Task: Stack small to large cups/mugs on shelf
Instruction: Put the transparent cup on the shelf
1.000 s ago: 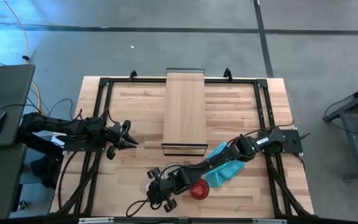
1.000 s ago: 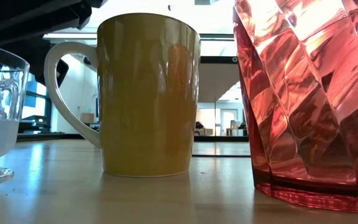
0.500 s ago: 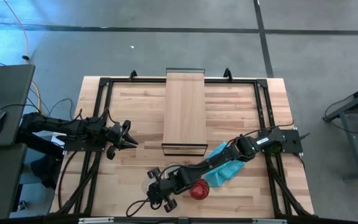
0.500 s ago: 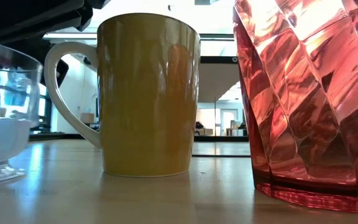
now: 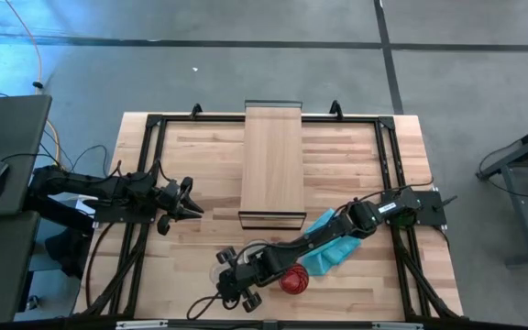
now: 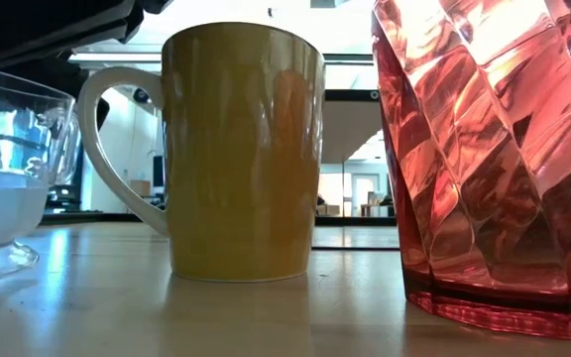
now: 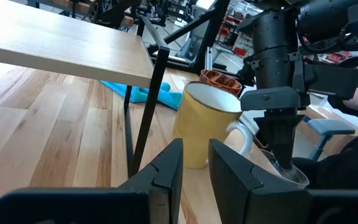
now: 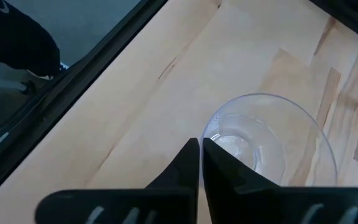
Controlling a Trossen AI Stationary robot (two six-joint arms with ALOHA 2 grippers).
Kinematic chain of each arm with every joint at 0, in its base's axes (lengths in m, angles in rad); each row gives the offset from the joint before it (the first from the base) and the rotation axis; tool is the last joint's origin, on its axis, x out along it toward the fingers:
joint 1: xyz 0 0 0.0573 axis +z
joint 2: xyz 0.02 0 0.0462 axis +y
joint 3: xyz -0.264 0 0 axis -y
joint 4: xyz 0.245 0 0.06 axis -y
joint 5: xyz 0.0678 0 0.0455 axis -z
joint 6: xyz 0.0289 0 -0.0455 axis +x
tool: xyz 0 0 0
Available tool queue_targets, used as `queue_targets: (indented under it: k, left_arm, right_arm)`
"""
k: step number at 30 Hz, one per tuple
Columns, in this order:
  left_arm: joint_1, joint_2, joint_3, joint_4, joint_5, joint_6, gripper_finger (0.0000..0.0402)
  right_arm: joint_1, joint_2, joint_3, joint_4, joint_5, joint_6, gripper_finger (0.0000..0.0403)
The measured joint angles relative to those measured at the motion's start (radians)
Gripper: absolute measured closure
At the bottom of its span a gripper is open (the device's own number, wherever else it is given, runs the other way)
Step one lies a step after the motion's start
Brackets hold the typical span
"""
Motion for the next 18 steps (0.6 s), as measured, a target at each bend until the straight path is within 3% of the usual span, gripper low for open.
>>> queue_targets:
  k: [18]
  left_arm:
    - [0.0,0.0,0.0,0.0,0.0,0.0,0.0334]
  right_arm:
    - [0.01,-0.035,0.003,0.051,0.013,-0.043,0.0403]
